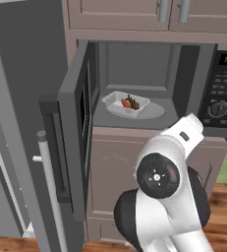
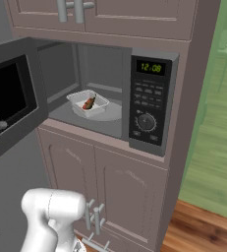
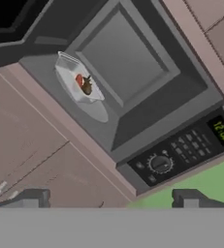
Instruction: Place the tupperware containing the fish and carrot meal in the microwave. Close the microwave door and press the start button to reheat the meal.
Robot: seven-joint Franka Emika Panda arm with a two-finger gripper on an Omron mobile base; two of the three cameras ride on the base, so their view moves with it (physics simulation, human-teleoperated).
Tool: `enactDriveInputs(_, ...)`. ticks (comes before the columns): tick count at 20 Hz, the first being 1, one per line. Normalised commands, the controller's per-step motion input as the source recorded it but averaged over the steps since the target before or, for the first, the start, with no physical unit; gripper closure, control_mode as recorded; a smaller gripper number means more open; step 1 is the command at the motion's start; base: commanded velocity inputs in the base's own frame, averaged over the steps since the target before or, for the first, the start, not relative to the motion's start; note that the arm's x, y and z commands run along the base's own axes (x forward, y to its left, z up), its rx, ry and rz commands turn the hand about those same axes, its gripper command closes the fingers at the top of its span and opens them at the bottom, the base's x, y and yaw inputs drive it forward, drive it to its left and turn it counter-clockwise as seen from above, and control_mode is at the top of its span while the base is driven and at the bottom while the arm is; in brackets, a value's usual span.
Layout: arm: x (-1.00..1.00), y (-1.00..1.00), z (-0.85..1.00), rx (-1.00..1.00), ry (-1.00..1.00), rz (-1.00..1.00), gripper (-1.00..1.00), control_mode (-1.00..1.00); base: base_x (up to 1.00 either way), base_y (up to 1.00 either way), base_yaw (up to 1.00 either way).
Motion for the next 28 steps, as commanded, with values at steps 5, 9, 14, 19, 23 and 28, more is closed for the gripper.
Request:
enactDriveInputs(5, -0.53, 0.43, 0.13, -0.22, -0.11, 0.00, -1.00, -1.00, 0.00, 0.00, 0.00)
enactDriveInputs(9, -0.49, 0.64, 0.01, -0.30, -0.02, 0.00, -1.00, -1.00, 0.00, 0.00, 0.00)
enactDriveInputs(14, -0.42, 0.65, 0.00, -0.29, 0.00, 0.00, -1.00, -1.00, 0.00, 0.00, 0.00)
enactDriveInputs(19, -0.25, 0.75, 0.00, -0.30, 0.00, 0.00, -1.00, -1.00, 0.00, 0.00, 0.00)
enactDriveInputs(23, -0.01, 0.86, 0.00, -0.27, 0.00, 0.00, -1.00, -1.00, 0.00, 0.00, 0.00)
enactDriveInputs(28, 0.00, 0.78, -0.06, -0.19, 0.00, 0.00, -1.00, -1.00, 0.00, 0.00, 0.00)
